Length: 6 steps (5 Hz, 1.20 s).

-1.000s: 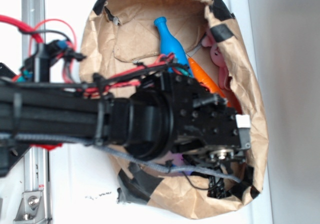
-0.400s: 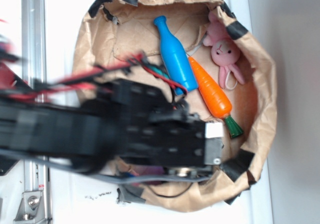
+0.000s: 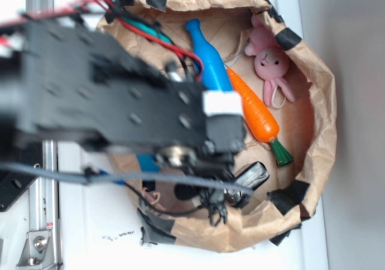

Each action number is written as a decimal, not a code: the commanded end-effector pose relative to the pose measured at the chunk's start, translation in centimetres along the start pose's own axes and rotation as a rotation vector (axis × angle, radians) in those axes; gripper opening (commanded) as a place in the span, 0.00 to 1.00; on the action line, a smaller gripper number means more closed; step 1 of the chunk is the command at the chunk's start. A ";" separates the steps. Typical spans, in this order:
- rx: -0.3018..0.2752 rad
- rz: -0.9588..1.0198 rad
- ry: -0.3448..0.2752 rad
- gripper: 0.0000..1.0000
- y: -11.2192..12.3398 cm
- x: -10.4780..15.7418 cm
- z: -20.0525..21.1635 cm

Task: Grab the black box.

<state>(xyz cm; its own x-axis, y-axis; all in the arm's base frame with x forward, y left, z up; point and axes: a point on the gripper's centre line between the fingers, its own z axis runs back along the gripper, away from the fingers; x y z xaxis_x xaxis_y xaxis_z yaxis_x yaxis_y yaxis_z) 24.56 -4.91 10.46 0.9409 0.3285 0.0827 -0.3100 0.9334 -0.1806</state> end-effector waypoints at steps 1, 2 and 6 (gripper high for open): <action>-0.109 0.016 -0.079 1.00 -0.4 1.9 -0.6; -0.122 0.019 -0.079 1.00 -1.4 3.4 -1.6; -0.121 -0.078 0.176 0.72 -4.2 5.1 -7.5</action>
<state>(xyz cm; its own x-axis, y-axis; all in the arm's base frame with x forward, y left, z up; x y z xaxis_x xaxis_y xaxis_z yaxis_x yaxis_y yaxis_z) 31.95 -7.86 3.00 0.9663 0.2338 -0.1081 -0.2548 0.9289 -0.2686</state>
